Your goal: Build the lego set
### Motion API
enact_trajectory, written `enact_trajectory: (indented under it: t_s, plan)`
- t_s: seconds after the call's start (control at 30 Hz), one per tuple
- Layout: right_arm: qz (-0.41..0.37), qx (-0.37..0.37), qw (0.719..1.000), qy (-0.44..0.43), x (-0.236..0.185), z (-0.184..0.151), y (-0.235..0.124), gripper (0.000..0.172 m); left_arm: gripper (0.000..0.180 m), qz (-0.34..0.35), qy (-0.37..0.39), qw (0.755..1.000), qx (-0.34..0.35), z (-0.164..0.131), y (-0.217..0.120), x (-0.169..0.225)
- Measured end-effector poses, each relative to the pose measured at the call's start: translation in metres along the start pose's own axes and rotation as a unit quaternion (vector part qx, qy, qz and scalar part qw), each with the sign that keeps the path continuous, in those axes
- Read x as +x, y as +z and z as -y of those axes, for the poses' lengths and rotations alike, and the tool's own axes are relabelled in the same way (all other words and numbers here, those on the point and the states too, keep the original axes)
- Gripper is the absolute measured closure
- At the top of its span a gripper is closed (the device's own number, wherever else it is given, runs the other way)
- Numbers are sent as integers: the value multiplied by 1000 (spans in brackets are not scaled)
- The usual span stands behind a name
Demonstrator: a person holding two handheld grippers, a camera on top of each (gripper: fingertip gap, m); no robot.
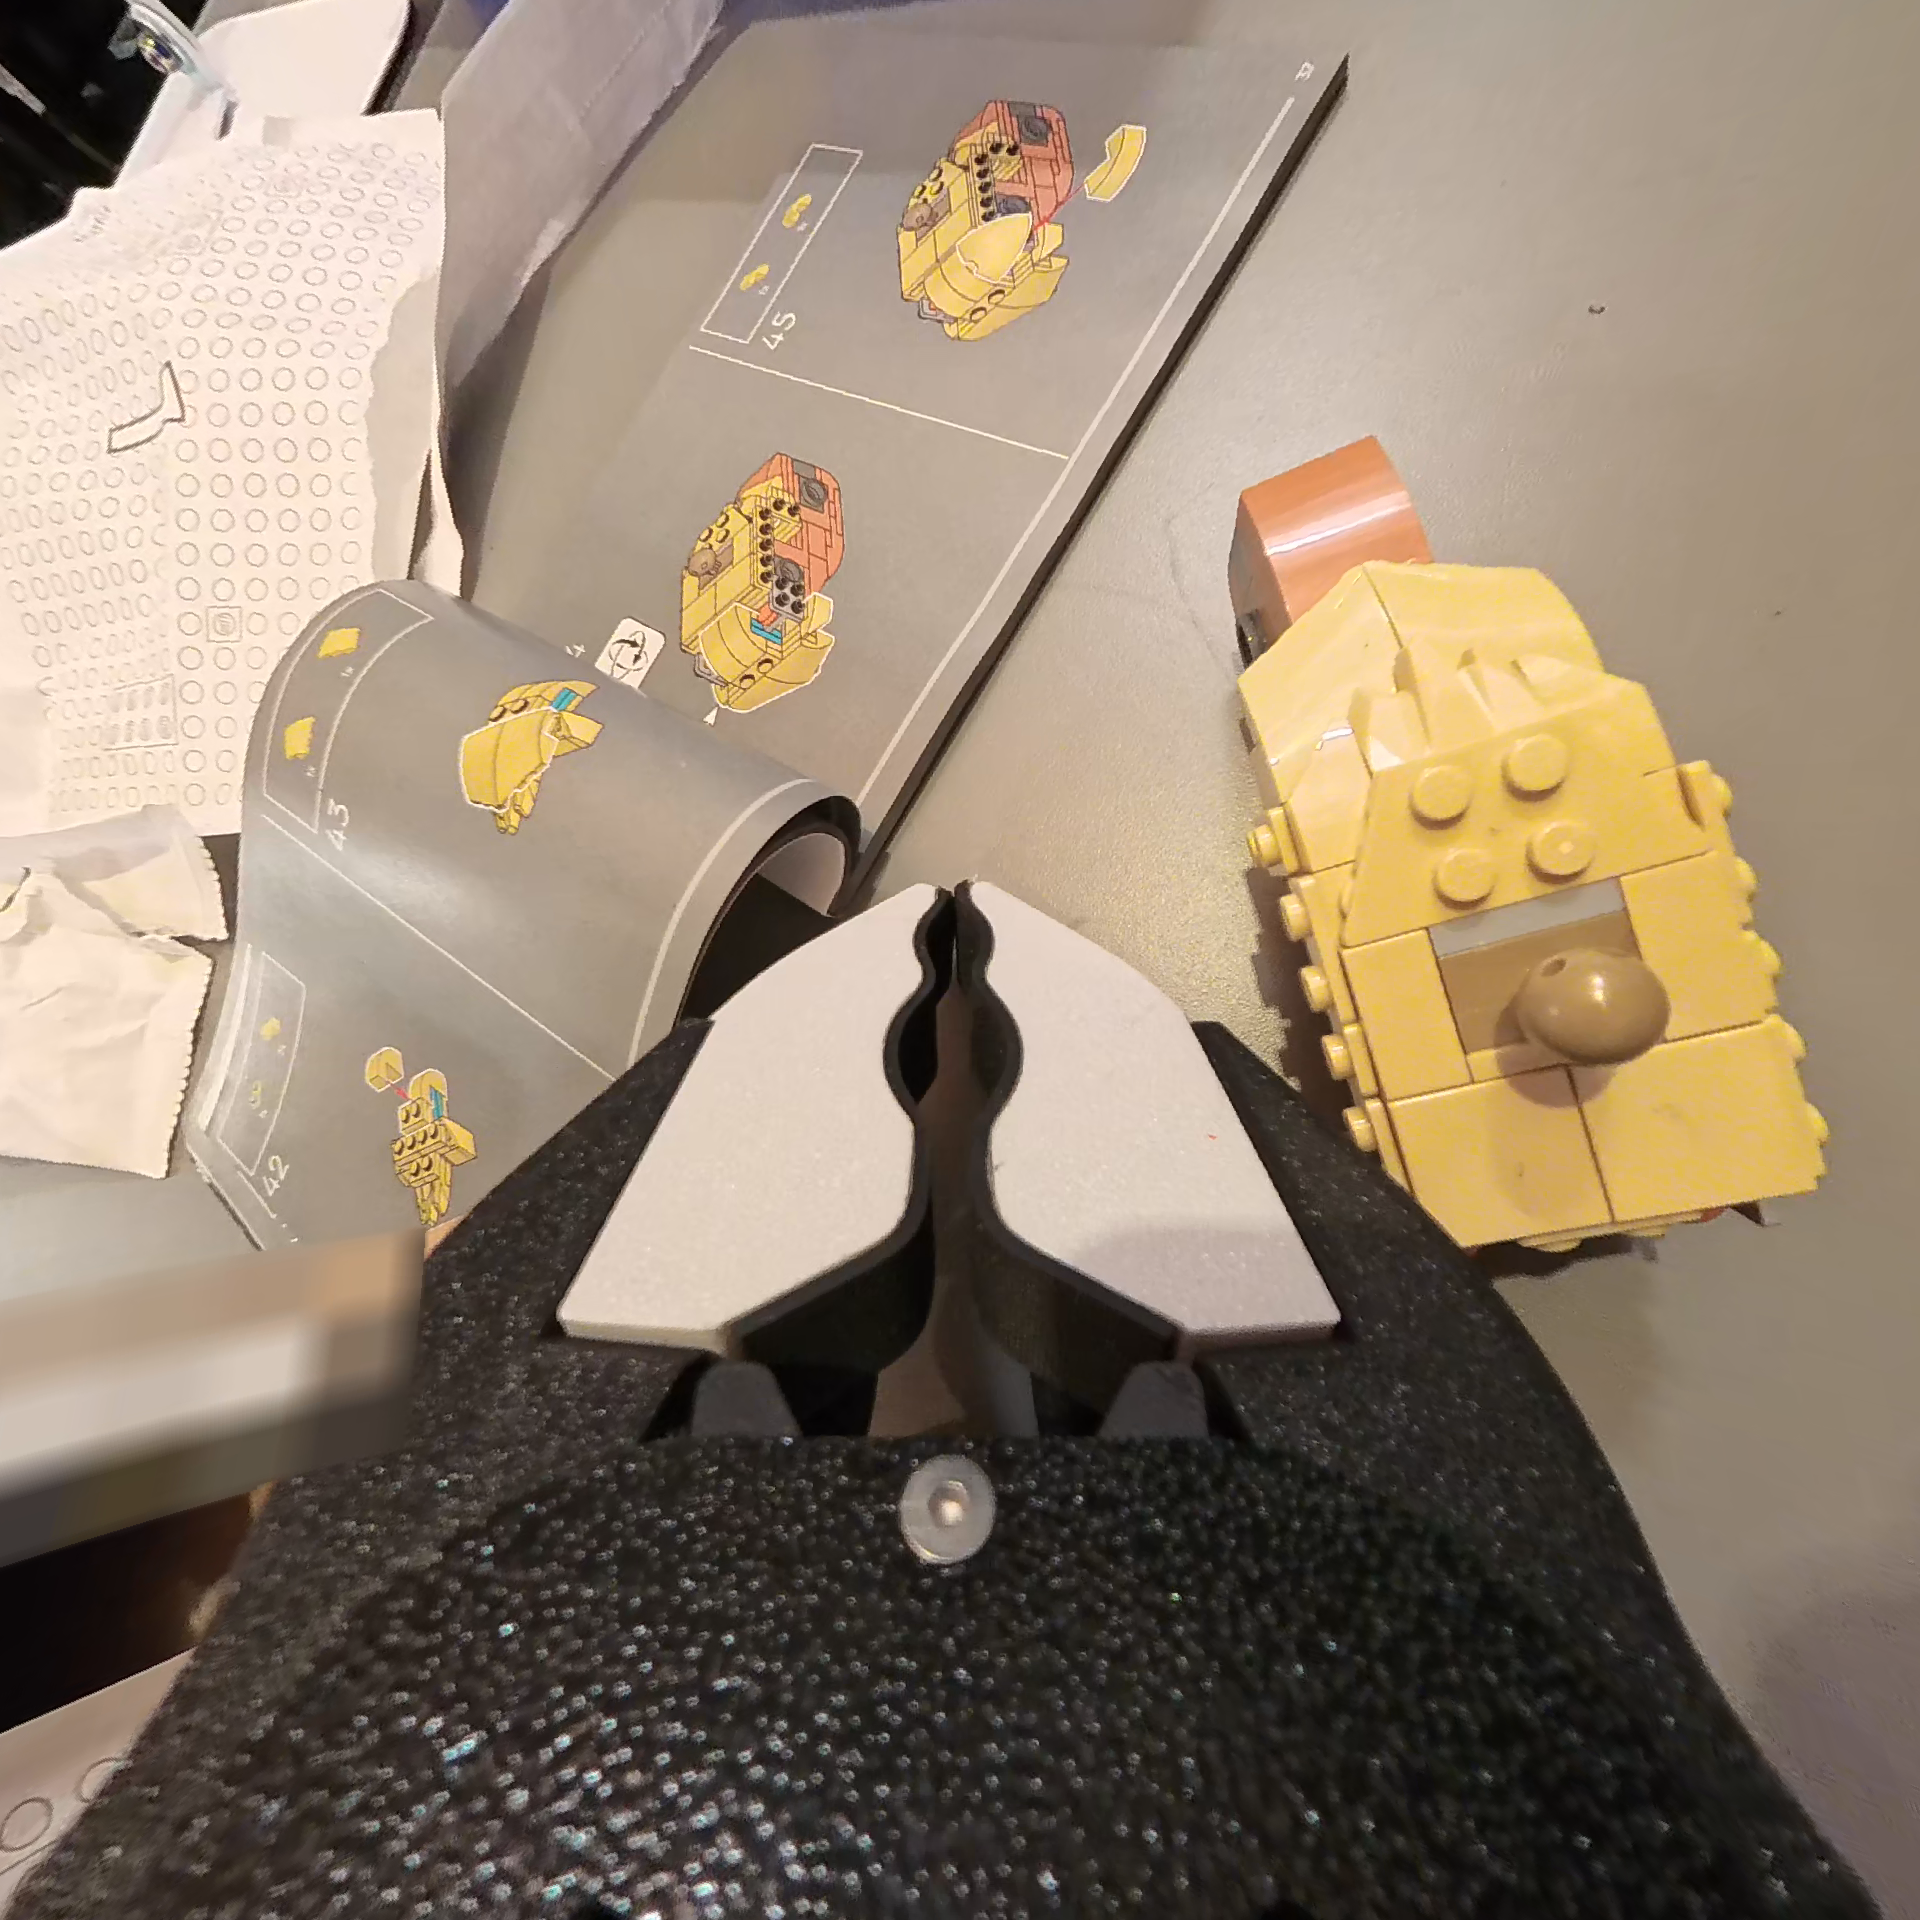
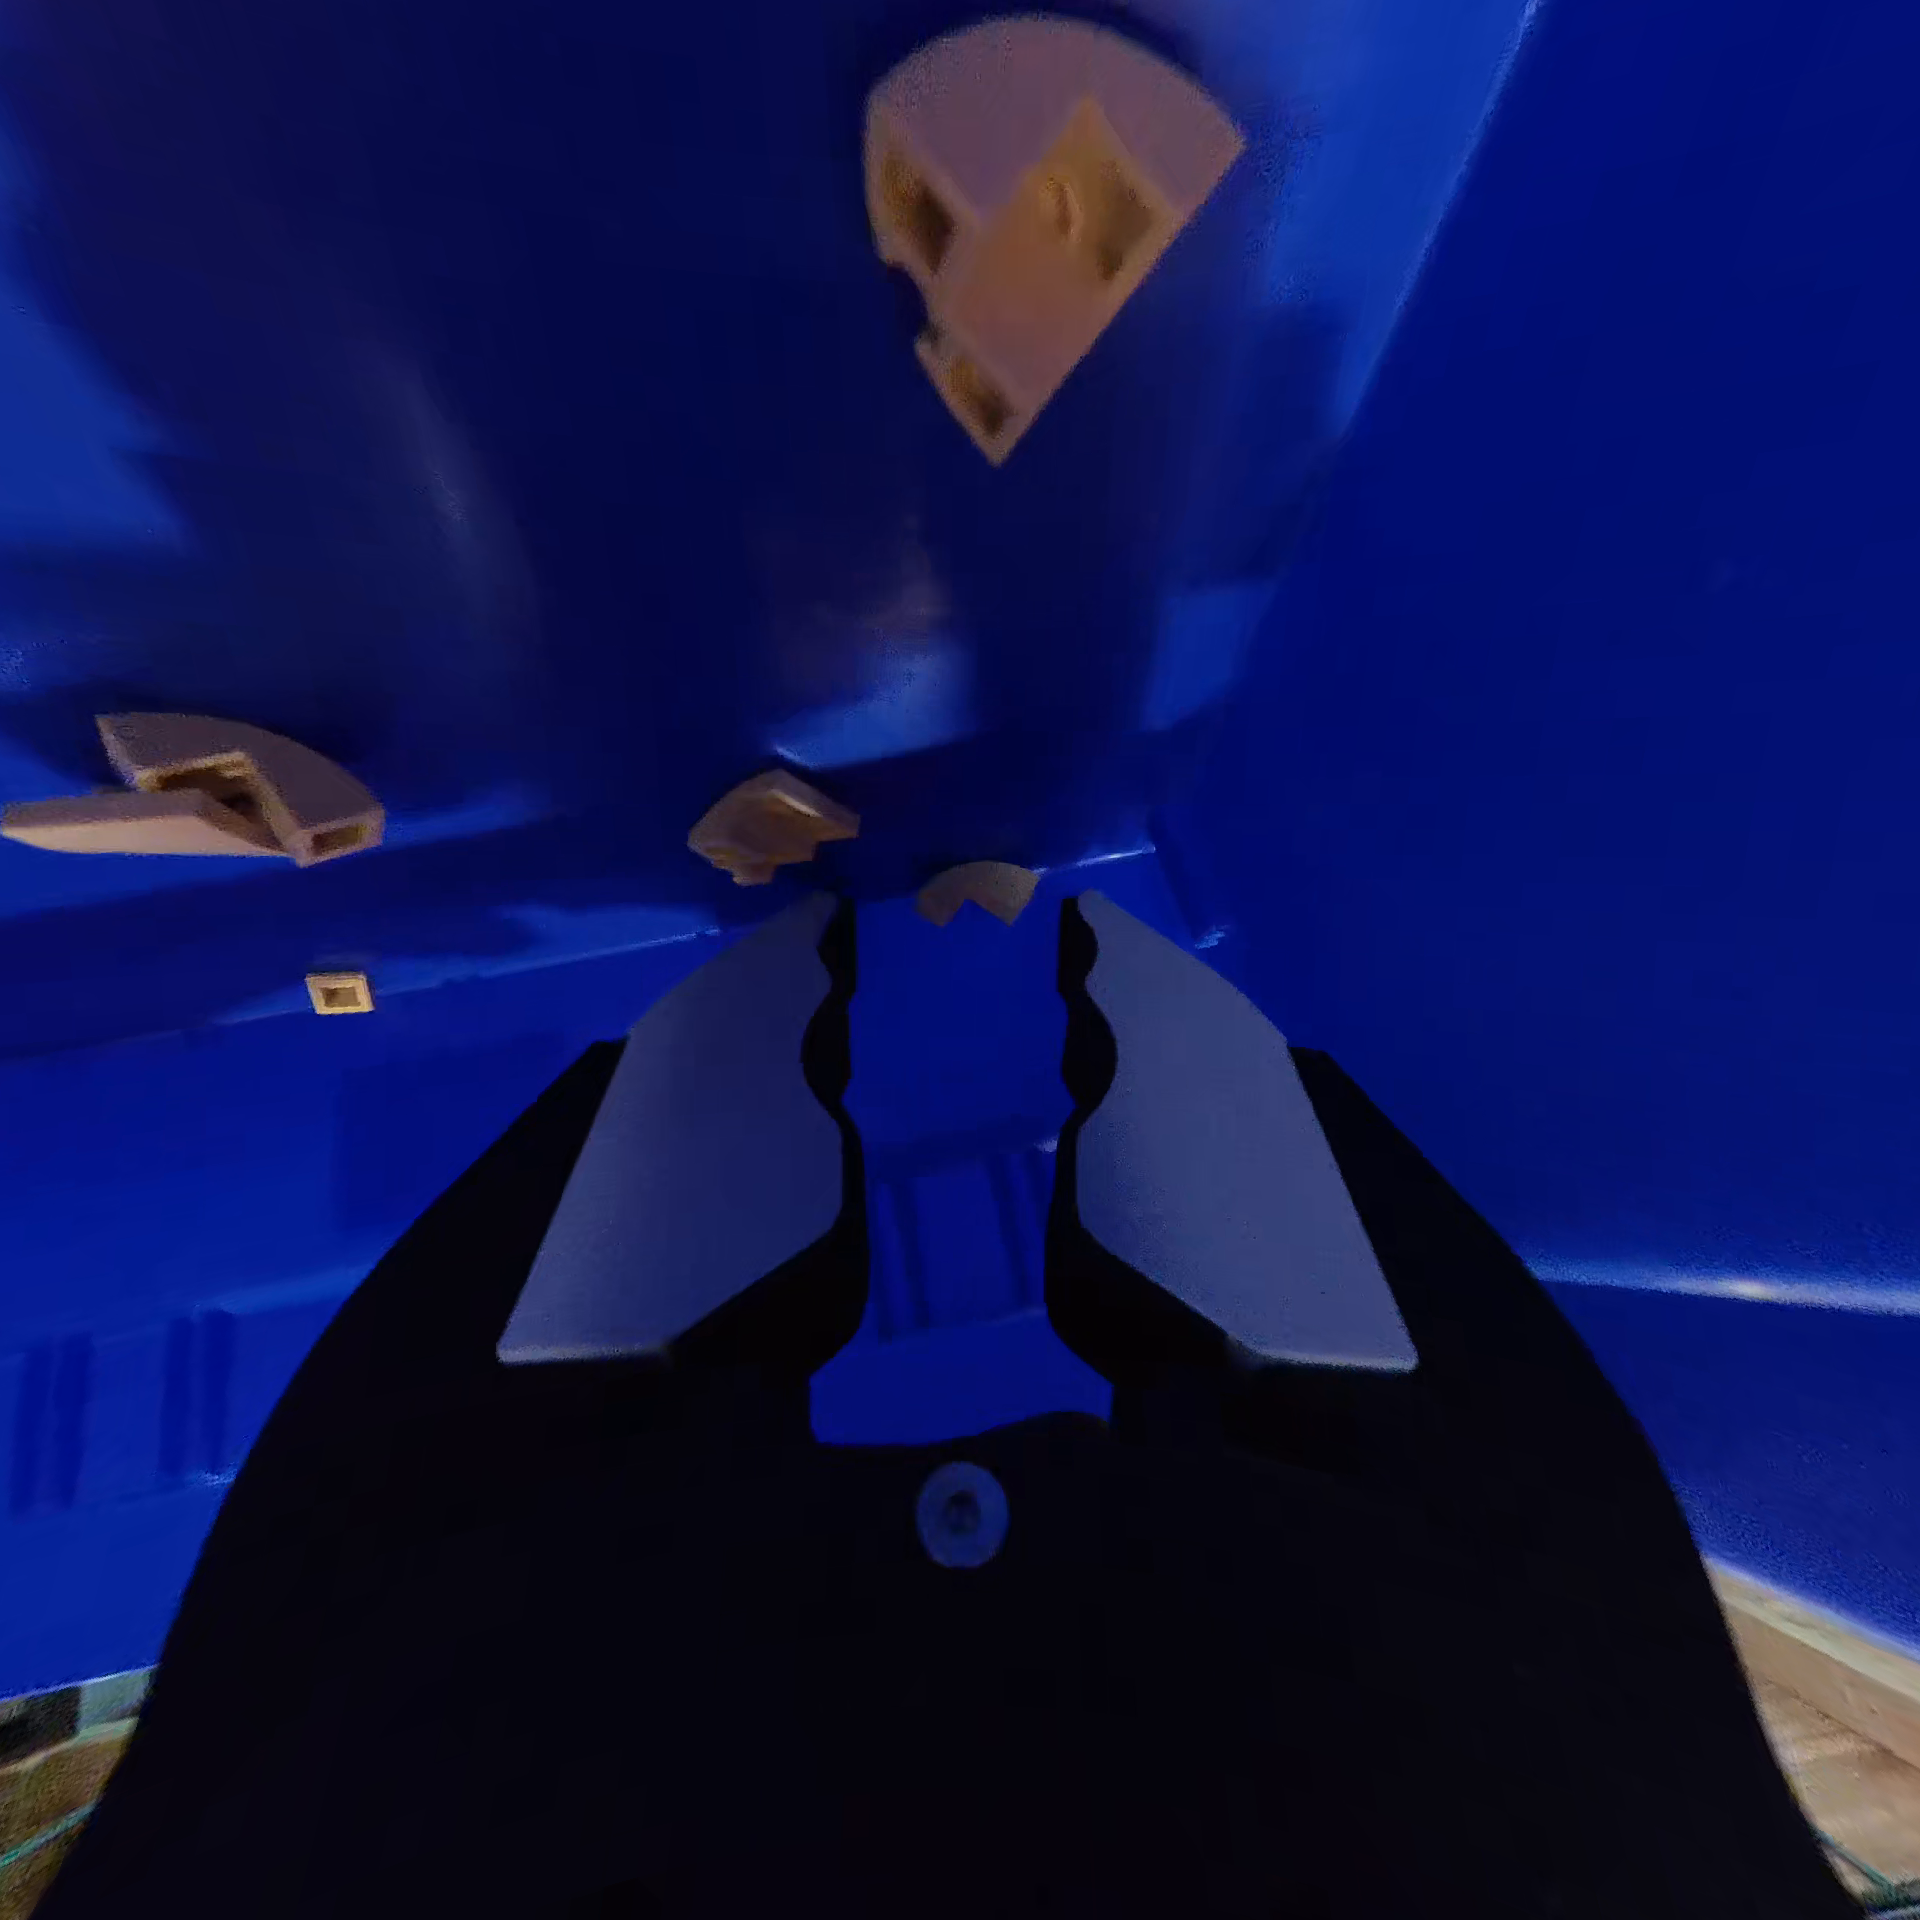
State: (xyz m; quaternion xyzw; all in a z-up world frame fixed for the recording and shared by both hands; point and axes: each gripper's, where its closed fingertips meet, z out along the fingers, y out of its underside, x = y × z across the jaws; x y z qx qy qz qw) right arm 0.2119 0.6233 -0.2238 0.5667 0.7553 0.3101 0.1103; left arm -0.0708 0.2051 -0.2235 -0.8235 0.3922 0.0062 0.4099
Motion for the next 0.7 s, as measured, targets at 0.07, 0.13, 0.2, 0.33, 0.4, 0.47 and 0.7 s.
enact_trajectory:
  t_s: [0.07, 0.13, 0.2, 0.33, 0.4, 0.47, 0.7]
  plan:
    - [14, -10, 1000, 3, 0, -2, 2, 135, 180, 0, 2, 1000, 0, 0, 0, 0]
    - [31, -18, 999, 3, -2, -4, 4, 139, 180, -1, 4, 1000, 1, 0, 0, 1]
    - [42, -16, 999, 2, -3, -4, 5, 149, 180, -1, 5, 1000, 1, 0, 0, 1]
    - [37, -7, 999, 0, -3, -5, 5, 150, 180, -1, 6, 1000, 1, 0, 0, 2]
    - [44, 10, 999, 7, -9, -4, 2, 150, 180, -2, 5, 1000, 1, 0, 0, 2]
    - [35, 27, 999, 16, -12, -7, -6, 150, 180, -2, 4, 1000, 1, 0, 0, 1]
    - [46, 245, 967, 54, -92, -2, -87, 151, 180, 0, 3, 1000, -1, 0, 0, 1]
